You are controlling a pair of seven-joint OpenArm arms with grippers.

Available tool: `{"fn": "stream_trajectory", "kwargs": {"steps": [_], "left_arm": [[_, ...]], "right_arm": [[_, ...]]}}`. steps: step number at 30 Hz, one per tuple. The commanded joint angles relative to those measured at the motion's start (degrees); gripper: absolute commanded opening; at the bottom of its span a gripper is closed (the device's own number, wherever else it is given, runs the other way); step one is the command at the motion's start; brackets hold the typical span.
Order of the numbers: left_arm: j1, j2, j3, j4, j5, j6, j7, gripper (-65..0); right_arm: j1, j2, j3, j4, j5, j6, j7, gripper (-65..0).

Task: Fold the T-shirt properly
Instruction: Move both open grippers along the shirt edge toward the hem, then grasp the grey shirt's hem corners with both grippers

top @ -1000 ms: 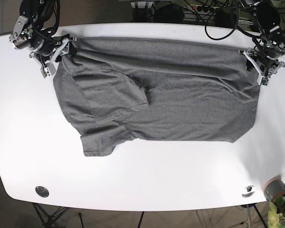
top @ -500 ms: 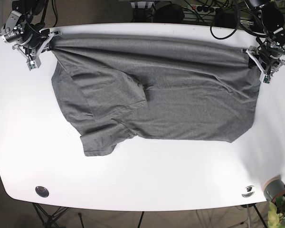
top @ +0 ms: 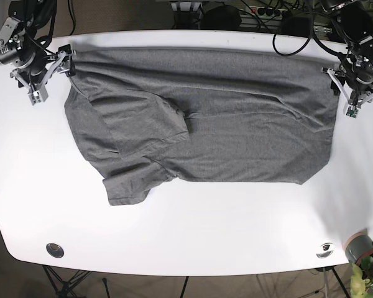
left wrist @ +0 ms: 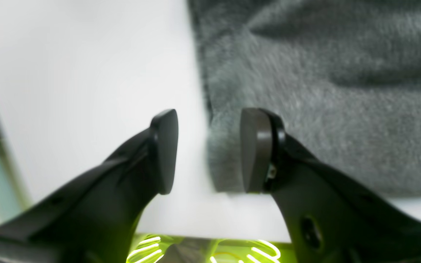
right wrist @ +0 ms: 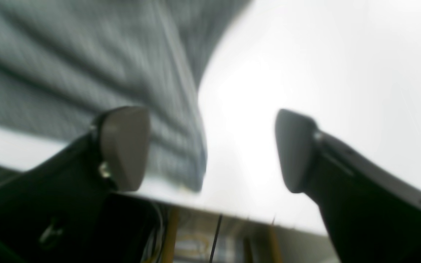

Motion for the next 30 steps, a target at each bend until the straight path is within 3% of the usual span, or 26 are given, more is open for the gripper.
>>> {"fn": "stream_trajectory", "kwargs": {"steps": [1,5,7,16,23,30], "left_arm": [[-0.24,-0.87,-0.26,4.40,-0.14,0.12,-0.08,-34.4],[-1.38,-0.78,-0.17,6.34,-0.14,0.12,-0.16,-23.2],[-3.40,-0.78,-0.17,6.16,-0.14,0.12,-0.08,-21.5],[-11.14,-0.61,2.47,6.07,-0.06,0.12,0.01,-21.7],[-15.36,-0.61,4.40,6.07,0.30,0.12,-0.08,-21.7],[-16.33,-0.61,4.66,6.07,0.21,0.12,-0.16,-21.7]], "right_arm": [[2.55,0.43,0.38,1.33,0.64,-0.01,0.03,-12.7],[7.47,-0.18,-1.47,-0.08,0.56,-0.01,-0.06,-12.5],[9.93,-0.18,-2.96,-1.13,0.47,-0.01,-0.06,-12.5],[22.50,-0.80,-11.23,-6.50,-5.77,-0.01,0.47,-12.5],[31.91,-0.80,-17.82,-15.55,-13.77,-0.01,6.62,-12.5],[39.74,-0.27,-20.72,-29.09,-17.29,-0.01,13.74,-12.5]]}}
